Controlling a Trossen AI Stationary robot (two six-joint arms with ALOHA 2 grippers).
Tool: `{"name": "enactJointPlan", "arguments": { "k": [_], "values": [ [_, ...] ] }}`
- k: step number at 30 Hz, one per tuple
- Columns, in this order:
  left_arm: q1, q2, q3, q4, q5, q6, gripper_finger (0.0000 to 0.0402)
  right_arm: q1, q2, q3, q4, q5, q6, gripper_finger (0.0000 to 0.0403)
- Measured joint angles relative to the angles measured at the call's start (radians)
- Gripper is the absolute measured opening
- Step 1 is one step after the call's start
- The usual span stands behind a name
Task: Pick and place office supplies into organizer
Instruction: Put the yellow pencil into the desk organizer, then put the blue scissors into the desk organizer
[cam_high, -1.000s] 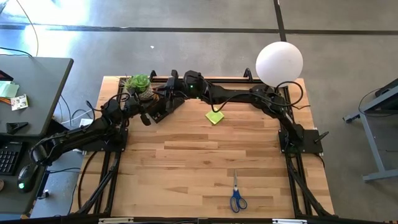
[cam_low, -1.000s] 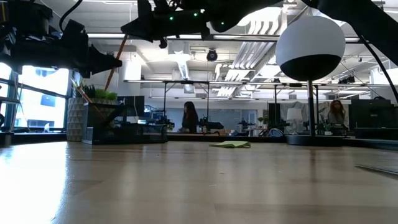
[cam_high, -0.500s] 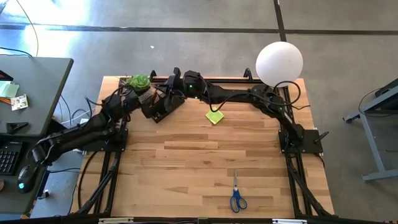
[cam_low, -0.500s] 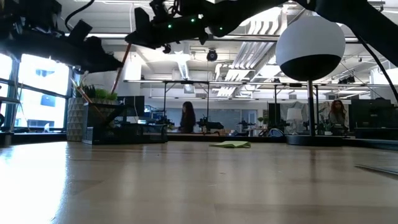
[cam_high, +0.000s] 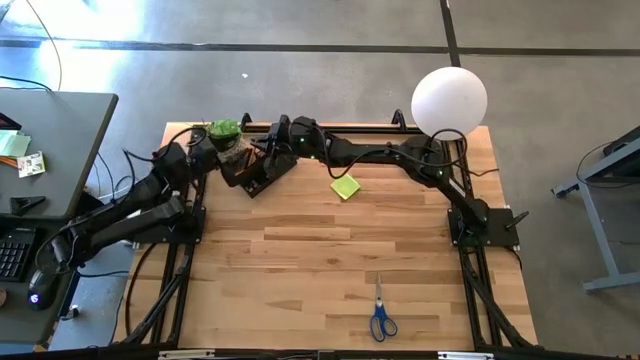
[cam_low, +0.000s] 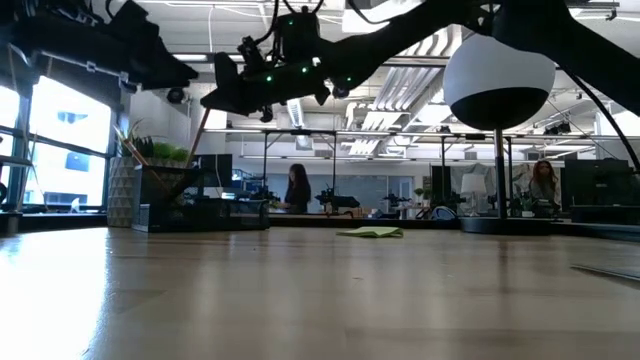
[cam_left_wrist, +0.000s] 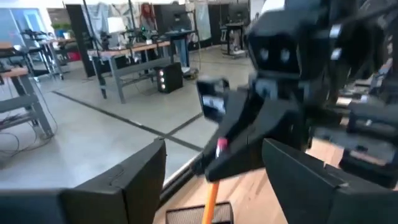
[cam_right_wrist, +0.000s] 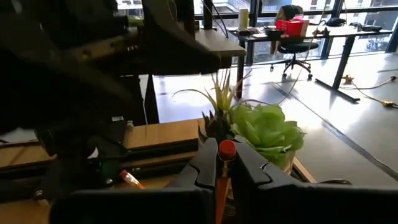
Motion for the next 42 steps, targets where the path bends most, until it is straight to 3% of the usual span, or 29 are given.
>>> {"name": "enactJointPlan", "arguments": {
  "k": [4,9,22,36,39,42],
  "values": [
    [0.0,-0.061,0.035,-0.021,0.012,-0.005,0.0228,-0.002,0.004,0.001,-0.019,-0.004,0.008,0.001],
    [-0.001,-0.144,0.054,-0.016,0.114,-0.045,0.02,-0.005,0.006,0.001,-0.035,-0.003,0.009,0.0022],
    [-0.001,-0.209,0.056,-0.02,0.136,-0.079,0.0173,-0.005,0.067,0.002,0.028,-0.003,0.043,0.0026],
    [0.0,-0.209,0.056,-0.048,0.139,-0.085,0.017,-0.003,0.065,0.001,0.099,-0.023,0.076,0.0157],
    [0.0,-0.209,0.056,-0.067,0.139,-0.085,0.017,0.004,0.012,0.0,-0.007,-0.023,0.045,0.0176],
    [0.0,-0.209,0.056,-0.088,0.143,-0.084,0.017,0.017,-0.089,0.001,-0.219,-0.008,-0.039,0.0186]
  ]
}}
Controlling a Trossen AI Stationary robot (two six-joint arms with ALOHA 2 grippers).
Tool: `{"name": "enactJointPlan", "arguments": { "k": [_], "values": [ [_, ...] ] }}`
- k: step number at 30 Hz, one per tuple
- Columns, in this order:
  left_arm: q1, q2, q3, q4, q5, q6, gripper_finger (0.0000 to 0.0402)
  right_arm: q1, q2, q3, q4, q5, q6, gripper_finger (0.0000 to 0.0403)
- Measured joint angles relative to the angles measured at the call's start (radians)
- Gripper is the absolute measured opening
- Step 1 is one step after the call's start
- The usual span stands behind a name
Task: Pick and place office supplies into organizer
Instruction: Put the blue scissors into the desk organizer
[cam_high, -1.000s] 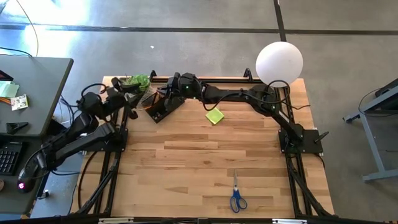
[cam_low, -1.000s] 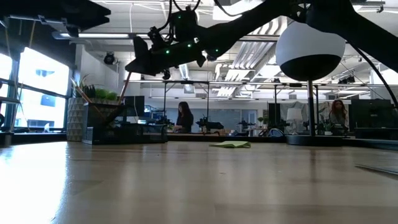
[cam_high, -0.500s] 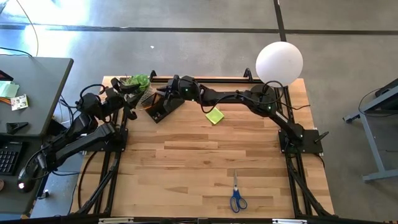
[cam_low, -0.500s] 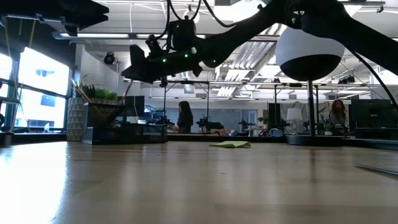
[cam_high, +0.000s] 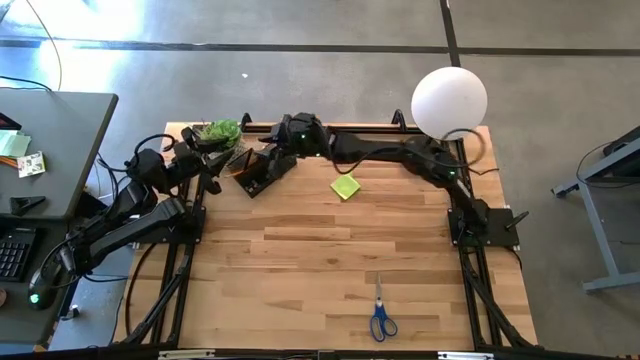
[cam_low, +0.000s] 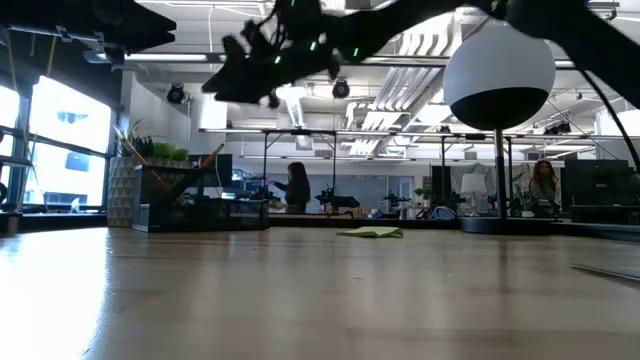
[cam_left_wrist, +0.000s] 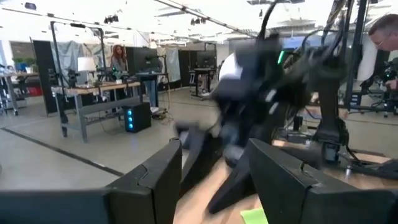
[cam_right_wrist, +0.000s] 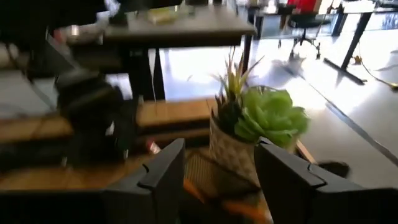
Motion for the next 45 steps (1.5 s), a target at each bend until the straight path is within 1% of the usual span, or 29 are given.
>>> {"name": "enactJointPlan", "arguments": {
  "k": [4,7,11,13,15,19,23,27,31,36,40,43,45],
  "values": [
    [0.0,0.0,0.0,-0.022,0.007,0.0,0.017,0.035,-0.131,0.002,-0.337,0.01,-0.124,0.0185],
    [0.0,0.0,0.0,-0.019,0.087,0.0,0.0168,0.077,-0.211,0.002,-0.594,0.003,-0.182,0.0173],
    [-0.002,0.0,0.0,-0.006,0.195,-0.003,0.0163,0.149,-0.248,0.002,-0.929,0.013,-0.159,0.0154],
    [-0.002,0.0,0.0,-0.008,0.207,-0.009,0.0159,0.195,-0.243,0.0,-1.046,0.035,-0.122,0.0145],
    [-0.002,0.0,0.0,-0.01,0.207,-0.024,0.0155,0.259,-0.242,-0.001,-1.122,0.093,-0.095,0.0138],
    [-0.008,0.0,0.0,-0.015,0.225,-0.026,0.015,0.382,-0.242,-0.015,-1.198,0.168,-0.05,0.0134],
    [-0.053,0.006,-0.001,-0.016,0.223,-0.012,0.0149,0.468,-0.251,-0.015,-1.271,0.181,0.07,0.0133],
    [-0.122,0.02,-0.001,-0.012,0.182,0.01,0.0149,0.547,-0.251,-0.036,-1.277,0.182,0.193,0.0134],
    [-0.206,0.069,-0.001,0.008,0.117,0.026,0.0149,0.619,-0.25,-0.102,-1.287,0.19,0.367,0.0134],
    [-0.341,0.201,-0.001,0.121,0.053,0.037,0.0149,0.73,-0.249,-0.2,-1.278,0.263,0.602,0.0133],
    [-0.464,0.35,0.008,0.225,-0.007,0.086,0.0149,0.836,-0.273,-0.272,-1.224,0.262,0.765,0.0133],
    [-0.556,0.475,0.073,0.228,-0.069,0.137,0.0149,0.919,-0.305,-0.31,-1.189,0.264,0.895,0.0134],
    [-0.615,0.563,0.124,0.226,-0.102,0.163,0.0149,0.976,-0.309,-0.319,-1.169,0.269,0.945,0.0134]
  ]
}}
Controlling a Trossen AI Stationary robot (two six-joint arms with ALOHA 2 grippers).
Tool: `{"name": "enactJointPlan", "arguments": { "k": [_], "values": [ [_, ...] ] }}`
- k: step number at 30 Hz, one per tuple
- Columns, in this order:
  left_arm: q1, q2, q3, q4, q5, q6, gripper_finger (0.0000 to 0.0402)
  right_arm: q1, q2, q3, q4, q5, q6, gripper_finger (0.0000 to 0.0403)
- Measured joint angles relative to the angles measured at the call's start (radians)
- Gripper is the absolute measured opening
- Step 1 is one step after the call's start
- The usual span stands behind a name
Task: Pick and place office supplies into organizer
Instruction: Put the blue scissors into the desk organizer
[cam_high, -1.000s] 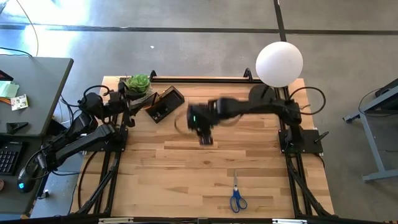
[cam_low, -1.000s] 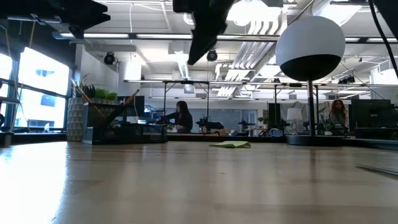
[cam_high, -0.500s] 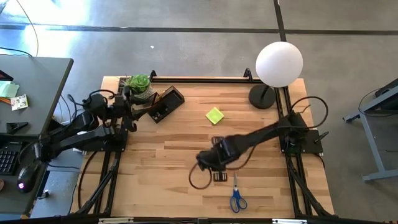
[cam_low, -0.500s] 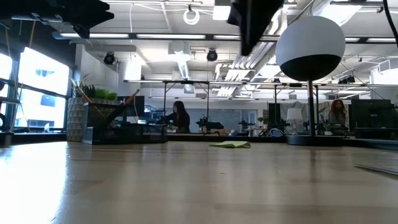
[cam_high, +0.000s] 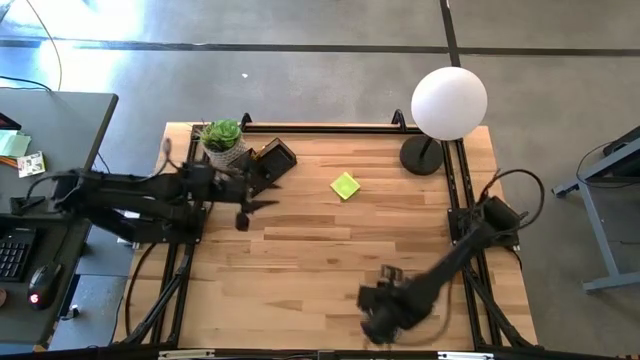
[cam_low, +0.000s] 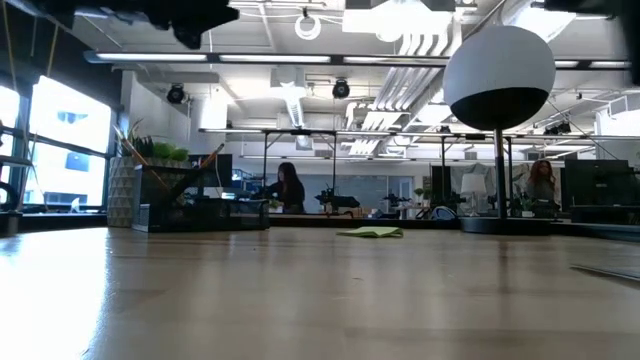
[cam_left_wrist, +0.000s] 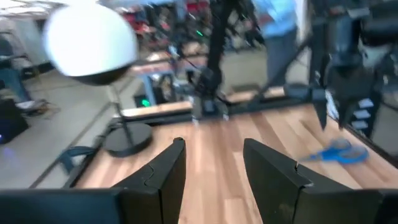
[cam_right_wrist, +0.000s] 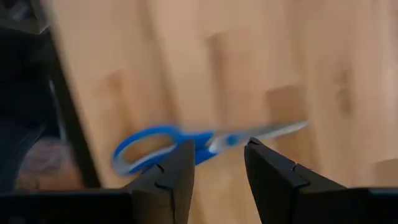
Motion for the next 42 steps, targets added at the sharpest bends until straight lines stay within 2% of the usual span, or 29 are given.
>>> {"name": "enactJointPlan", "arguments": {
  "k": [4,10,15,22,31,36,42],
  "values": [
    [-0.095,0.176,0.102,-0.006,-0.018,0.055,0.0149,0.088,0.013,-0.003,0.036,0.025,-0.008,0.0134],
    [-0.174,0.363,0.223,-0.009,-0.016,0.111,0.0149,0.143,0.072,-0.003,0.044,0.046,-0.306,0.0134],
    [-0.194,0.394,0.249,-0.012,-0.014,0.119,0.0149,0.127,0.084,-0.003,0.051,0.05,-0.563,0.0133],
    [-0.193,0.383,0.249,-0.082,-0.012,0.046,0.0149,0.084,0.116,-0.003,0.14,-0.109,-0.855,0.0134],
    [-0.264,0.383,0.249,-0.137,-0.016,0.027,0.0149,0.107,0.197,-0.003,0.134,-0.127,-0.883,0.0134],
    [-0.285,0.383,0.249,-0.13,-0.063,0.052,0.0149,0.123,0.211,-0.002,0.13,-0.137,-0.883,0.0134],
    [-0.281,0.383,0.249,-0.119,-0.07,0.078,0.0149,0.12,0.211,-0.002,0.134,-0.074,-0.904,0.0134]
  ]
}}
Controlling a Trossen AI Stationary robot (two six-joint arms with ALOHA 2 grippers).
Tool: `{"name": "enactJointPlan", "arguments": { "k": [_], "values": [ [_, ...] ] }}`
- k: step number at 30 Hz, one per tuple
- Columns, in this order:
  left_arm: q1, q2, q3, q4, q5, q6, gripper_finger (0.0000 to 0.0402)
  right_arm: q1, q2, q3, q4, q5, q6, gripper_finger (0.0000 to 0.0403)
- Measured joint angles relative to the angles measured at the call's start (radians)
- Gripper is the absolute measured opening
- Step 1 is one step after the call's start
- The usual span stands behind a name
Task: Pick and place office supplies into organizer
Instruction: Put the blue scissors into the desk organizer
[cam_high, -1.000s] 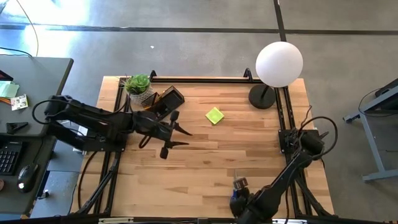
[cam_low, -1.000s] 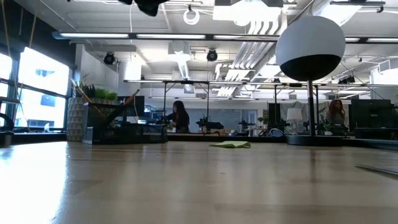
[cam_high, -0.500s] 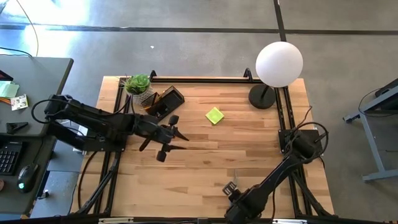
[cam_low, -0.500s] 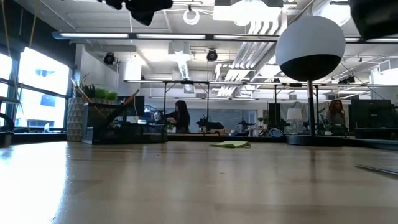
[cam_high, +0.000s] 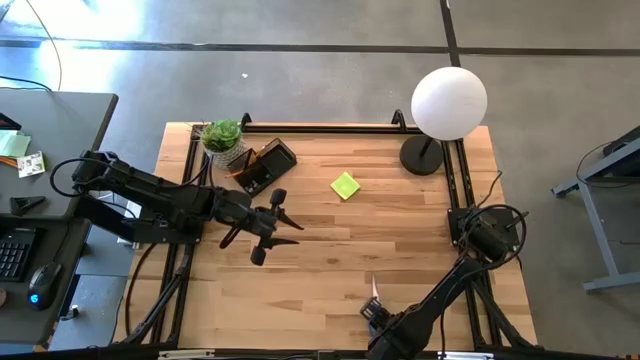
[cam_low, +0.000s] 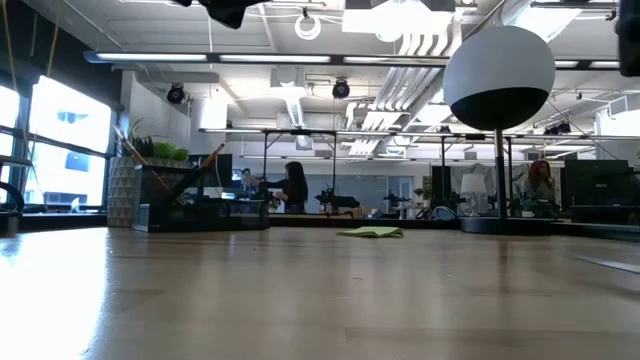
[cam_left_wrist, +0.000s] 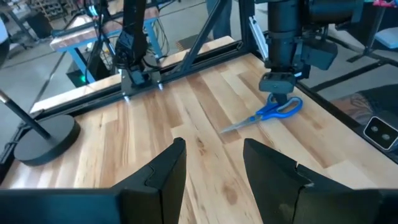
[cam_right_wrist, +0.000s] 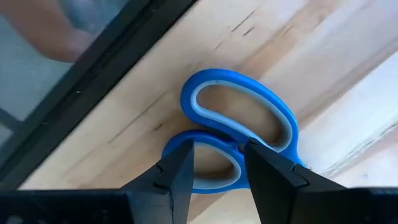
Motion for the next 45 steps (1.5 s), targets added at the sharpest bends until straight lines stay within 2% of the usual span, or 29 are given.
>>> {"name": "enactJointPlan", "arguments": {
  "k": [9,14,17,19,23,25,27,32,39,45],
  "values": [
    [-0.001,-0.021,0.0,-0.006,-0.017,0.02,0.0149,-0.09,0.002,0.0,0.112,0.235,0.047,0.0134],
    [-0.001,-0.064,0.0,-0.064,-0.034,0.025,0.0149,-0.183,0.002,0.0,0.201,0.388,0.036,0.0134],
    [-0.001,-0.117,-0.001,-0.128,-0.06,0.023,0.0149,-0.254,0.002,0.003,0.254,0.474,0.092,0.0134],
    [-0.001,-0.162,-0.001,-0.186,-0.069,0.013,0.0149,-0.297,0.002,0.027,0.207,0.41,0.118,0.0134],
    [-0.001,-0.231,-0.001,-0.251,-0.07,-0.005,0.0149,-0.327,0.002,0.11,0.035,0.133,0.072,0.0134],
    [-0.001,-0.246,0.0,-0.252,-0.069,-0.005,0.0149,-0.32,0.002,0.149,-0.025,0.071,0.074,0.0134],
    [-0.001,-0.261,-0.001,-0.274,-0.063,-0.011,0.0149,-0.299,0.0,0.182,-0.069,0.051,0.068,0.0134],
    [-0.001,-0.25,-0.001,-0.284,-0.05,-0.023,0.0149,-0.22,0.003,0.171,-0.052,0.025,0.014,0.0134],
    [-0.001,-0.239,-0.001,-0.274,-0.049,-0.022,0.0149,-0.163,0.029,0.163,0.019,0.134,-0.006,0.0133],
    [-0.001,-0.239,-0.001,-0.262,-0.049,-0.02,0.0149,-0.162,0.083,0.163,0.017,0.053,-0.066,0.0134]
  ]
}}
